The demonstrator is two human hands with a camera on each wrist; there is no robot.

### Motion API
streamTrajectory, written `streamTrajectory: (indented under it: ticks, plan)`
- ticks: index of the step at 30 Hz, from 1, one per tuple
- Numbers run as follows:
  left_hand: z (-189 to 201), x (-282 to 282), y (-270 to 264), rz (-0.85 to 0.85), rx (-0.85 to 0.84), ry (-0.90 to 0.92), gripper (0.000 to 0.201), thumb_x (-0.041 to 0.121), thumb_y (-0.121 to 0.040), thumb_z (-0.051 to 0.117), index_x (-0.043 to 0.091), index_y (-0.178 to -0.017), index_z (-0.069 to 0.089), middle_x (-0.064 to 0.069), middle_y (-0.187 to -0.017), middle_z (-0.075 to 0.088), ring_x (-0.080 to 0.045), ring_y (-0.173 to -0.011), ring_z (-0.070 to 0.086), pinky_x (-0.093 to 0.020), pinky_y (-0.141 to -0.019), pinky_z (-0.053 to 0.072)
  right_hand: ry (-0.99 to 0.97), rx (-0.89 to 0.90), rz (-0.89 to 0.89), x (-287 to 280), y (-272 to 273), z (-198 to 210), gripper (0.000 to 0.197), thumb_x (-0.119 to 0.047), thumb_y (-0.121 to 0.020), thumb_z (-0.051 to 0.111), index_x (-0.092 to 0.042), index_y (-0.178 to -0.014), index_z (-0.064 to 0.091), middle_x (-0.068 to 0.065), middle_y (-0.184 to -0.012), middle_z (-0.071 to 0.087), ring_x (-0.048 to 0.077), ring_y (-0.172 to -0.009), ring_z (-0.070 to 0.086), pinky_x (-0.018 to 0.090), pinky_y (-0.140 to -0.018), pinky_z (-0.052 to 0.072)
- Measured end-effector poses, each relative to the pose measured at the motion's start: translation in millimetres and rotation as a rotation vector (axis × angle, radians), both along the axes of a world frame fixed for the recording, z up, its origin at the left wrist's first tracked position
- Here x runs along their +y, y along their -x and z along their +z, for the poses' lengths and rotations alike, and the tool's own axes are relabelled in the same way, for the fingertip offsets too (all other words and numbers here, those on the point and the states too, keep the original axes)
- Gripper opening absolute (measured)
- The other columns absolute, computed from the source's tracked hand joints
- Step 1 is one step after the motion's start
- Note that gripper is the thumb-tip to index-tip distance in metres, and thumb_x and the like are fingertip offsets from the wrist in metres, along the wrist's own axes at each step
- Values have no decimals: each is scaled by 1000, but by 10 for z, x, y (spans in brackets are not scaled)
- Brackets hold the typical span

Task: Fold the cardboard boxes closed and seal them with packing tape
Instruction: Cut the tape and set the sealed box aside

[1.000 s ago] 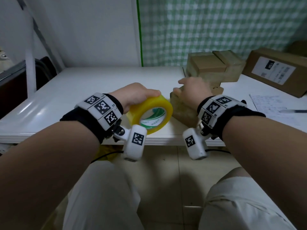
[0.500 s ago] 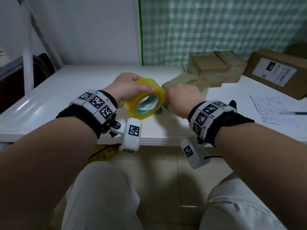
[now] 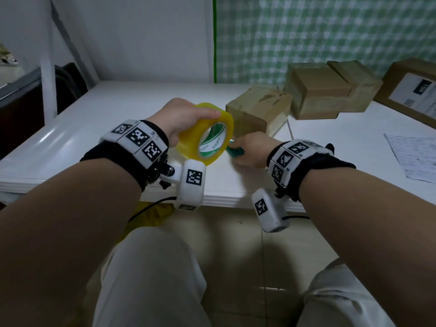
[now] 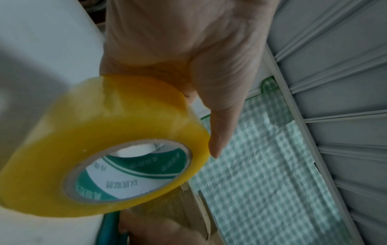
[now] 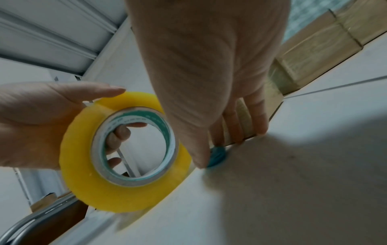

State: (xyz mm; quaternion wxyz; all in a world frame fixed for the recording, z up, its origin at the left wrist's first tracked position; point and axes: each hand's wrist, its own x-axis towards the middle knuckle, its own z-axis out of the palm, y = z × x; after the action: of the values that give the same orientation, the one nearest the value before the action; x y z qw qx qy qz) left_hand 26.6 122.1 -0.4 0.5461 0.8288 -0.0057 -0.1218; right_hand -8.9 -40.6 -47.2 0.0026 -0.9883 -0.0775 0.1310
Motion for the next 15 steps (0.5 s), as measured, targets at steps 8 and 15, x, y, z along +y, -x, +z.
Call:
streamTrajectory:
  ticks: [8,15]
  plan:
    - [106,-66,133,-107,151,-37,50,31,-72,78,8,-112,60,-11,-98,69,-25,-83,66,-33,-66,53,-197,-103,-115,-51,8,-21,26,-33,-81,71,-13,-98,68,7,-103,67,25,-97,60,31,-79,49]
    - [81,-79,326,-185,395,57,42,31,-79,70,12,-115,60,-16,-101,70,-33,-87,66,-42,-76,55,-313,111,-192,-156,140,46,40,-31,-76,79,-7,-107,68,8,-103,69,24,-91,67,35,-81,57]
